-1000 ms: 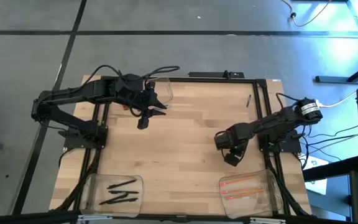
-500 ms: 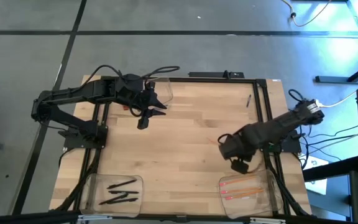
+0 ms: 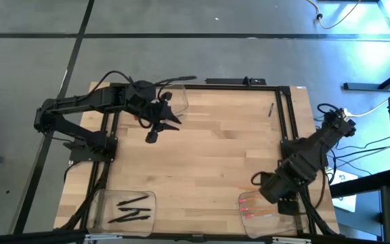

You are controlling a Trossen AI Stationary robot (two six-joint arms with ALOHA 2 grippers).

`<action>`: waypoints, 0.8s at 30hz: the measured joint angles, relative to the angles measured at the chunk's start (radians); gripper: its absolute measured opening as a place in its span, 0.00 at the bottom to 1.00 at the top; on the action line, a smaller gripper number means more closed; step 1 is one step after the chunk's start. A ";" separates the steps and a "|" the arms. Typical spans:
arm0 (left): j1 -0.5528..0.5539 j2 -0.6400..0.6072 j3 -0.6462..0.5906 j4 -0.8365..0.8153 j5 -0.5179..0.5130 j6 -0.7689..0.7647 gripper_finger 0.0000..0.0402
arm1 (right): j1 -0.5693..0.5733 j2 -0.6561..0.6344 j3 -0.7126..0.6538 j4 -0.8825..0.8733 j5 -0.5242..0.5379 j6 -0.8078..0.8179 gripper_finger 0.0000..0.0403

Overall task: Sort crayons/erasers/pens/pencils in bins
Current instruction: Put the yellow pencil into the bottom right transparent bin

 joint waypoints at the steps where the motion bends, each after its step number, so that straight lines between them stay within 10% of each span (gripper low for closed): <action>1: 0.000 0.000 0.000 0.000 0.018 0.014 0.24 | 0.017 0.000 -0.010 0.002 -0.012 0.001 0.10; 9: 0.000 0.000 0.000 0.000 0.030 0.024 0.24 | 0.120 0.001 -0.128 0.066 -0.237 -0.018 0.11; 24: 0.000 0.000 0.000 0.001 0.029 0.023 0.24 | 0.116 0.001 -0.446 0.288 -0.252 -0.214 0.11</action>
